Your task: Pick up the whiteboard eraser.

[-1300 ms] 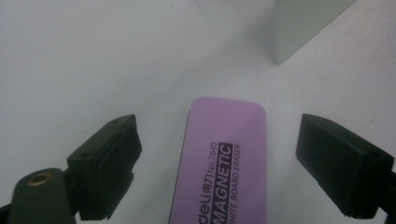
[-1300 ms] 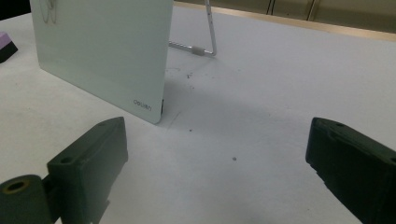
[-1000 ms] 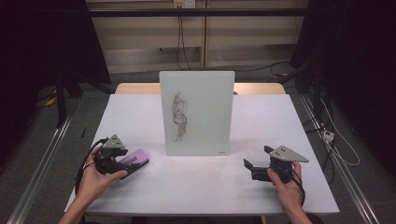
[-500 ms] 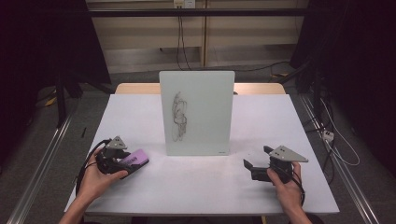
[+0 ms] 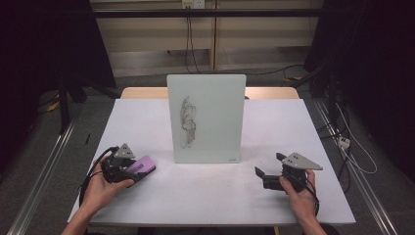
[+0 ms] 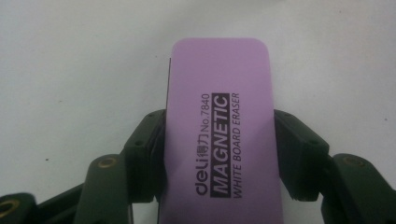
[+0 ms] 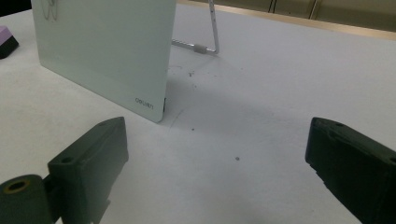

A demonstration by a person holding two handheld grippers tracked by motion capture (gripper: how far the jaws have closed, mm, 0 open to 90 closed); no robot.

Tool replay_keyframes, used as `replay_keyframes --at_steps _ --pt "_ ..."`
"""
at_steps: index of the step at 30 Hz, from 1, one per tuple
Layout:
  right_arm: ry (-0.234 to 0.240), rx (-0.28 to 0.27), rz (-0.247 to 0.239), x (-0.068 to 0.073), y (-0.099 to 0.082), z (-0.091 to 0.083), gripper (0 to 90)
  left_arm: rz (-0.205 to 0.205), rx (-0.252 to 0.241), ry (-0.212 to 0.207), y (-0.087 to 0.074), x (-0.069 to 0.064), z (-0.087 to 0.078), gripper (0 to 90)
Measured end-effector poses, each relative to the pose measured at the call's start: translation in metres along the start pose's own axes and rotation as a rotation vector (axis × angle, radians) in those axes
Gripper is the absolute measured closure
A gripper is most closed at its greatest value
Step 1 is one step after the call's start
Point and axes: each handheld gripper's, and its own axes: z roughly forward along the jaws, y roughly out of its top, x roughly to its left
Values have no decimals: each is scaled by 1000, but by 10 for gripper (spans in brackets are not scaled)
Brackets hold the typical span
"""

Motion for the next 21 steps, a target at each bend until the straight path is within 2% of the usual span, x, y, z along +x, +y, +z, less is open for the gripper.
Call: replay_keyframes --at_steps 4,7,8,9,10,11,16,18,19,20,21 --pt "2 1 -1 -1 0 2 61 -9 -34 14 -1 -2 -7 409" --pt "4 3 4 0 0 3 61 -27 -81 6 -2 -2 -10 408" --pt "2 2 8 0 1 3 61 -33 -90 26 -2 -3 -12 409" --pt "0 2 11 -1 1 3 61 -44 -106 4 -3 -3 -12 409" --pt "-2 4 17 -1 1 3 61 -50 -119 10 -3 -4 -14 409" --pt "-5 6 23 -2 0 4 61 -60 -141 -10 -4 -3 -15 409" --pt "-20 3 23 -3 1 5 62 -61 -211 11 -4 -5 -22 409" --pt "-15 6 16 -2 1 4 62 -65 -231 -9 -4 -6 -24 409" --pt "-12 7 17 -2 1 4 62 -67 -249 4 -3 -6 -24 409" --pt "-11 6 11 -2 0 4 62 -69 -258 -14 -3 -6 -24 409" --pt "-11 6 11 -2 0 4 62 -56 -268 -12 -3 -6 -24 409"
